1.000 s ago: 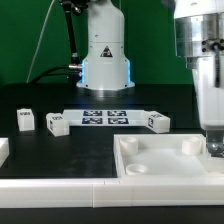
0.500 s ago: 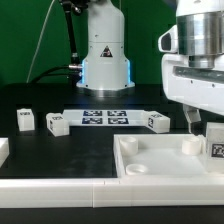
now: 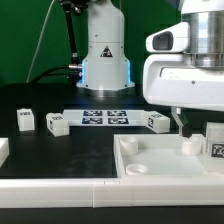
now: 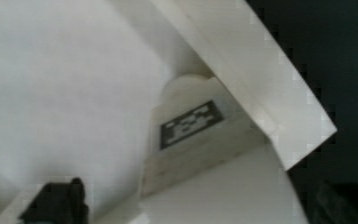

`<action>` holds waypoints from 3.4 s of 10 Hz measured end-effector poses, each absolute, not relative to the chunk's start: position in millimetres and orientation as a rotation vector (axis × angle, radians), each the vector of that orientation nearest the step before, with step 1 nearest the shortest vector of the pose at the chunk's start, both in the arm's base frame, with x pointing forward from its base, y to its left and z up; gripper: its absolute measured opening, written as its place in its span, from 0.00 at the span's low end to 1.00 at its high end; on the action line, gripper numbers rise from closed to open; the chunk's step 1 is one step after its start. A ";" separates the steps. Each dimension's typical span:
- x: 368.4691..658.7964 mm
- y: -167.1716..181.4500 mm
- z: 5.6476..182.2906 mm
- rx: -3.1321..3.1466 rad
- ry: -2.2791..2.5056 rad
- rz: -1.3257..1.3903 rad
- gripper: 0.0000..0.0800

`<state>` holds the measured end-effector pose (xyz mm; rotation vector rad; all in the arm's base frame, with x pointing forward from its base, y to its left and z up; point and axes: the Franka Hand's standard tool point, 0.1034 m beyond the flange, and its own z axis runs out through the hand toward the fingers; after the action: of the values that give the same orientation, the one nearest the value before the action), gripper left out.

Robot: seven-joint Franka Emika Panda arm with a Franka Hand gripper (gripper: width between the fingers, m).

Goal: Assemble one leg

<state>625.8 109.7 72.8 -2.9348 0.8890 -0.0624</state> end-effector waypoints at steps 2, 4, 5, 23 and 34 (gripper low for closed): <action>625.6 109.9 72.5 -3.015 0.630 -0.074 0.81; 624.6 114.7 72.0 -3.065 0.436 -0.082 0.81; 625.7 114.8 72.6 -3.073 0.386 -0.091 0.81; 621.5 115.9 71.3 -1.848 2.391 -0.011 0.36; 620.6 111.8 70.1 -1.666 2.521 0.007 0.80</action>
Offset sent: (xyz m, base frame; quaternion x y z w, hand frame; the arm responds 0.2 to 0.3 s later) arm 0.0024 0.0184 0.0008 0.0026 0.0036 -0.2091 0.9779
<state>620.6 111.8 70.1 -1.6662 2.5211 0.0072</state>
